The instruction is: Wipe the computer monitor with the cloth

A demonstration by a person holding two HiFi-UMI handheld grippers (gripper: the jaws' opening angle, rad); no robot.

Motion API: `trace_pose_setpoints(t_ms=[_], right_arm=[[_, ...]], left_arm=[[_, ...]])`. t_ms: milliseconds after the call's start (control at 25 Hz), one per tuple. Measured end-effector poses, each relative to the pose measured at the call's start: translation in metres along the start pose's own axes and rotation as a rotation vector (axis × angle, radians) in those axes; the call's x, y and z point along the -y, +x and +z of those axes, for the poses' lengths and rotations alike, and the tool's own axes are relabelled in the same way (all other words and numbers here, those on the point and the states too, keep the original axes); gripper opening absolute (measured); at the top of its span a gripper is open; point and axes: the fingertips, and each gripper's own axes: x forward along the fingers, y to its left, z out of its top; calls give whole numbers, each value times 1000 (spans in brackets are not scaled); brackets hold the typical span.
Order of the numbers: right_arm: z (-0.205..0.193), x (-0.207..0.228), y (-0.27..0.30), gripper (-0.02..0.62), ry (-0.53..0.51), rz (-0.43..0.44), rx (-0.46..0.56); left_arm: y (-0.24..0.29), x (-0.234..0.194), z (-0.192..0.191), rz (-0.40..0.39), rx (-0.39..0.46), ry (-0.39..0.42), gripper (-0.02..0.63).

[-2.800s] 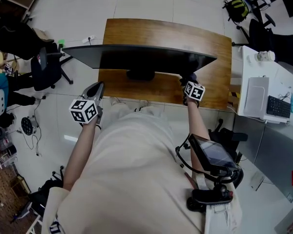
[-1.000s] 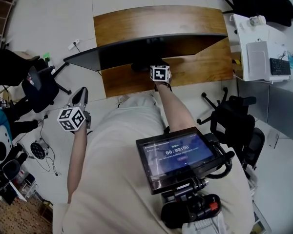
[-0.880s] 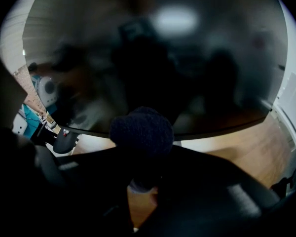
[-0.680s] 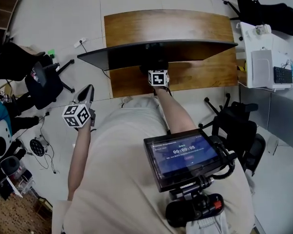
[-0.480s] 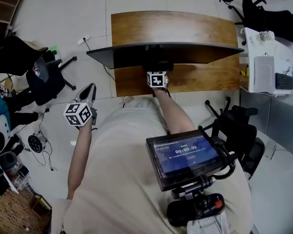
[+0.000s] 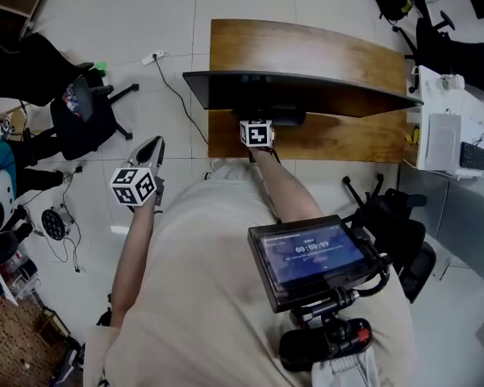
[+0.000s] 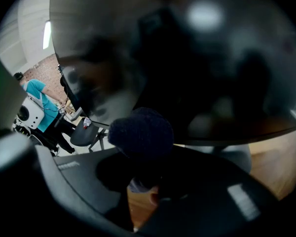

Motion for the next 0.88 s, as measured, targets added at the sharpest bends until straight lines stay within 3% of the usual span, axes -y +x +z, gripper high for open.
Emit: trace_pose_setpoints(t_ms=[880], right_arm=[[19, -105, 39, 106, 30, 104, -76]], left_arm=[[-67, -47, -49, 114, 71, -130, -9]])
